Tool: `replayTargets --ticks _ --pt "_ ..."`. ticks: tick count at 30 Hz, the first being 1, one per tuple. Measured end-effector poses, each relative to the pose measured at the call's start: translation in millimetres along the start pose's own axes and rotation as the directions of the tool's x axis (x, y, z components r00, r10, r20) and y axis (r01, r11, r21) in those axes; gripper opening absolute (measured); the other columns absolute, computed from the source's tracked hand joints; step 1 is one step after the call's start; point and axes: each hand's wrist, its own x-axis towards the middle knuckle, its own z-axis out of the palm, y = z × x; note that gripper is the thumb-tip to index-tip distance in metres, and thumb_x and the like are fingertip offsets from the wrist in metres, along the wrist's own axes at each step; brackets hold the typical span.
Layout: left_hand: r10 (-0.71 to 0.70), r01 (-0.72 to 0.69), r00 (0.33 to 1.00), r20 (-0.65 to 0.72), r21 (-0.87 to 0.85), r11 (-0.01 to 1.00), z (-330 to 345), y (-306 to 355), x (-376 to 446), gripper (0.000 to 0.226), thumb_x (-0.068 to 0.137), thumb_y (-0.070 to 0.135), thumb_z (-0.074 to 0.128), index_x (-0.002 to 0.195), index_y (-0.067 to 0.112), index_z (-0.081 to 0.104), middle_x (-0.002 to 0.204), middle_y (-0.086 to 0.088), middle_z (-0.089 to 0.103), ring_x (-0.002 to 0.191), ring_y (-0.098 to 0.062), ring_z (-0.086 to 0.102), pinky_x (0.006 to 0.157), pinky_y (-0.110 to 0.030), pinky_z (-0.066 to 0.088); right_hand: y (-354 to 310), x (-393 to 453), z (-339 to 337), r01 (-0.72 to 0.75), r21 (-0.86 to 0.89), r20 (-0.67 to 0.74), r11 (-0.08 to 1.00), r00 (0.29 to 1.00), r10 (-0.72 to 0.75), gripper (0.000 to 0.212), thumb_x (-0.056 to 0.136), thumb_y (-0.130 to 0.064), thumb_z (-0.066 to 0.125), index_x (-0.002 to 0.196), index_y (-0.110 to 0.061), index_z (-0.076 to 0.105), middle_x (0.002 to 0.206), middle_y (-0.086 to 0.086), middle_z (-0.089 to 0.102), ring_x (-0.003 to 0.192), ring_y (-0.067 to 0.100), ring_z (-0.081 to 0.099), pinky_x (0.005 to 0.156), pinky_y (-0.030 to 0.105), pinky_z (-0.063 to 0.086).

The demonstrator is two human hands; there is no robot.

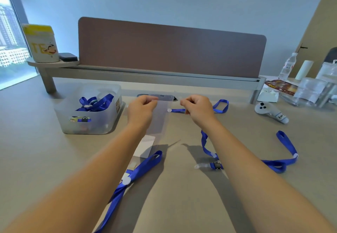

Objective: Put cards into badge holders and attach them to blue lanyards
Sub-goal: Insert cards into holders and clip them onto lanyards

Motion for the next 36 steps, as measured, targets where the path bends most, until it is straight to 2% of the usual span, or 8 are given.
replayTargets --ticks 4,7,14,18,25,32,34,36 --pt "-0.062 0.062 0.998 0.007 -0.019 0.998 -5 1 1 0.011 0.090 0.015 0.051 0.094 0.011 0.060 0.097 -0.007 0.056 0.097 -0.028 0.055 0.086 -0.039 0.051 -14 -6 6 -0.076 0.138 0.102 0.987 0.993 0.062 0.026 0.091 -0.018 0.051 0.080 0.001 0.065 0.056 0.002 0.047 0.051 0.010 0.039 0.050 0.021 0.033" --pt "-0.054 0.055 0.998 0.019 -0.038 0.998 -7 1 0 0.006 0.089 0.009 0.051 0.089 0.013 0.056 0.094 -0.006 0.056 0.096 -0.026 0.057 0.079 -0.034 0.051 -22 -10 8 -0.125 0.163 0.184 0.979 0.978 0.095 0.029 0.091 -0.016 0.052 0.063 -0.009 0.057 0.053 0.004 0.043 0.046 0.011 0.034 0.043 0.018 0.030" --pt "0.061 -0.062 0.997 0.056 0.027 0.998 -13 -2 -8 0.031 0.089 0.007 0.050 0.119 0.007 0.057 0.122 -0.010 0.060 0.105 -0.024 0.053 0.094 -0.043 0.046 -30 -14 13 -0.182 0.133 0.241 0.974 0.959 0.147 0.029 0.091 -0.018 0.052 0.063 -0.010 0.056 0.054 0.003 0.044 0.046 0.010 0.034 0.043 0.018 0.031" --pt "0.137 -0.139 0.990 0.035 0.062 0.988 -15 -4 -9 0.032 0.089 0.006 0.049 0.121 0.005 0.055 0.125 -0.011 0.060 0.099 -0.015 0.048 0.091 -0.031 0.043 -31 -15 15 -0.180 0.128 0.254 0.975 0.957 0.144 0.029 0.091 -0.020 0.052 0.063 -0.011 0.057 0.052 0.003 0.044 0.045 0.011 0.033 0.043 0.019 0.031" --pt "0.247 -0.245 0.969 0.006 0.172 0.954 -16 -8 -9 0.031 0.090 0.007 0.048 0.119 0.005 0.056 0.120 -0.014 0.064 0.092 -0.015 0.053 0.078 -0.019 0.043 -33 -16 15 -0.174 0.141 0.266 0.975 0.955 0.132 0.027 0.091 -0.017 0.051 0.065 -0.011 0.058 0.053 0.003 0.044 0.045 0.010 0.034 0.044 0.019 0.032" --pt "0.179 -0.186 0.980 0.083 0.086 0.979 -18 -6 -7 0.035 0.091 0.006 0.046 0.125 0.009 0.052 0.127 -0.012 0.058 0.113 -0.027 0.052 0.088 -0.029 0.042 -34 -18 17 -0.165 0.272 0.302 0.948 0.950 0.078 0.028 0.095 -0.019 0.045 0.071 -0.015 0.059 0.059 0.002 0.051 0.049 0.010 0.043 0.046 0.015 0.040" --pt "0.245 -0.260 0.964 0.104 0.171 0.951 -19 -7 -7 0.036 0.092 0.005 0.043 0.127 0.010 0.050 0.129 -0.012 0.057 0.117 -0.027 0.052 0.093 -0.030 0.043 -35 -18 17 -0.205 0.329 0.324 0.922 0.941 0.094 0.028 0.096 -0.019 0.044 0.073 -0.013 0.059 0.062 0.002 0.054 0.052 0.010 0.047 0.048 0.015 0.043" --pt "0.374 -0.389 0.921 0.111 0.337 0.857 -23 -10 -7 0.036 0.092 0.005 0.044 0.127 0.011 0.050 0.125 -0.013 0.061 0.112 -0.028 0.057 0.092 -0.029 0.045 -36 -18 16 -0.251 0.364 0.331 0.897 0.935 0.127 0.030 0.096 -0.023 0.043 0.073 -0.011 0.059 0.063 0.002 0.055 0.054 0.010 0.048 0.052 0.017 0.043"
